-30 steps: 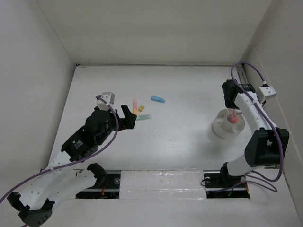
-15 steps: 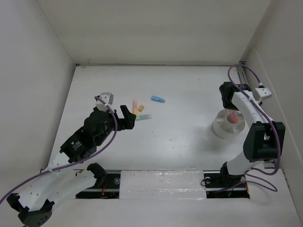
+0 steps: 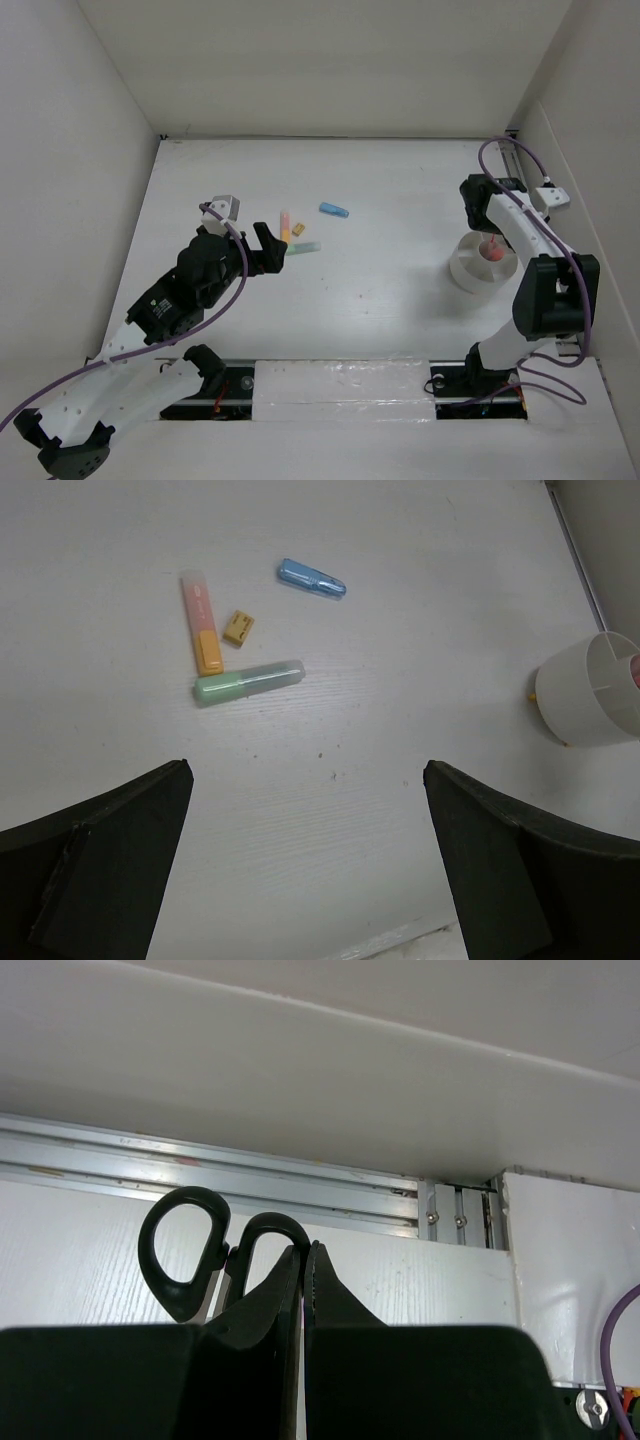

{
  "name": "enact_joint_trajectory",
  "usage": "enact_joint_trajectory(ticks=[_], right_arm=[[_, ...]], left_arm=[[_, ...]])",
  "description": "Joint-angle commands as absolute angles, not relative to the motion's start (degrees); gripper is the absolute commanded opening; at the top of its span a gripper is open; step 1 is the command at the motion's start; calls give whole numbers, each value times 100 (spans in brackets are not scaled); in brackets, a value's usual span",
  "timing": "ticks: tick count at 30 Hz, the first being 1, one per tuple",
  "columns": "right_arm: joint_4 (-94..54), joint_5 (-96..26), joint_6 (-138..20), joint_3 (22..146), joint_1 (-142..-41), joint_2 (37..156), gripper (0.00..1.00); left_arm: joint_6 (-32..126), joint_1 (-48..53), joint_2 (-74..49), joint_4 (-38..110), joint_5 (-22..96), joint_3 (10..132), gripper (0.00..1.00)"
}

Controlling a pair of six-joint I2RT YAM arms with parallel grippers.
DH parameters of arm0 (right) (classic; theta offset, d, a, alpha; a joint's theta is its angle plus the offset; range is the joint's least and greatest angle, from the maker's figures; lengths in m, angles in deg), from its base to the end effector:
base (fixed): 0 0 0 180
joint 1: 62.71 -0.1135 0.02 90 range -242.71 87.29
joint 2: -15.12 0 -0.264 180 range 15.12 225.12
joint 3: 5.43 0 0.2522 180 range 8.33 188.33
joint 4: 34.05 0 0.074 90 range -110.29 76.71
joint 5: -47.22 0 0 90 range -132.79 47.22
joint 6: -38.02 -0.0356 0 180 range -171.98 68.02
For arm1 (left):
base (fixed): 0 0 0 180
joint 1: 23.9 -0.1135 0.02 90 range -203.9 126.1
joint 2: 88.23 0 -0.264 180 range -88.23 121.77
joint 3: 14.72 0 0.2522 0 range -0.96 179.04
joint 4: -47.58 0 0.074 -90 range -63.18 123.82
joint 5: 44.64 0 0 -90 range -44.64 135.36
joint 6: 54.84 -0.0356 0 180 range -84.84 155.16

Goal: Sort the stationery into containers

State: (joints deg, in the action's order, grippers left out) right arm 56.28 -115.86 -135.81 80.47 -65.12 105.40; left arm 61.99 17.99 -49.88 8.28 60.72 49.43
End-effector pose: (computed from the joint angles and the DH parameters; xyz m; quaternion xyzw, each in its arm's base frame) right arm 0.2670 -0.0229 0.2742 0.5050 0.6245 -0.4568 0.3825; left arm 0.1145 -0.0900 0.3618 0.0200 0.7824 -0.2596 0.5657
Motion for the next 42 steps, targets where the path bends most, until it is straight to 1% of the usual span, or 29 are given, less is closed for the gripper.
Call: enact_joint_trajectory(ticks=[1, 8, 23, 26, 34, 37, 39, 41, 42], right_arm=[[5881, -11688, -13706, 8058, -6614, 10618, 0], [5881, -11688, -13759, 8005, -6745, 10223, 0], [5881, -11688, -13759, 7952, -6921, 10389, 0], [5881, -11688, -13759, 7952, -6921, 10442, 6], [5881, -11688, -13759, 7952, -6974, 10556, 8], [5881, -11688, -13759, 7952, -7027, 10556, 13], [5881, -11688, -13759, 7952, -7027, 10556, 13], [5881, -11688, -13759, 7952, -7027, 10556, 16], [5881, -11688, -13759, 7952, -7079, 10556, 20]], left_arm=[[6170, 1776, -5052, 991, 6154, 5020, 100], [6170, 1776, -5052, 991, 6154, 5020, 100], [6170, 1776, -5105, 938, 6206, 5020, 100], [6170, 1776, -5105, 938, 6206, 5020, 100], [6170, 1776, -5105, 938, 6206, 5020, 100], [6170, 1776, -5105, 938, 6206, 5020, 100], [6170, 1776, -5105, 938, 6206, 5020, 100], [6170, 1776, -5105, 938, 6206, 5020, 100], [6170, 1776, -5105, 938, 6206, 5020, 100]])
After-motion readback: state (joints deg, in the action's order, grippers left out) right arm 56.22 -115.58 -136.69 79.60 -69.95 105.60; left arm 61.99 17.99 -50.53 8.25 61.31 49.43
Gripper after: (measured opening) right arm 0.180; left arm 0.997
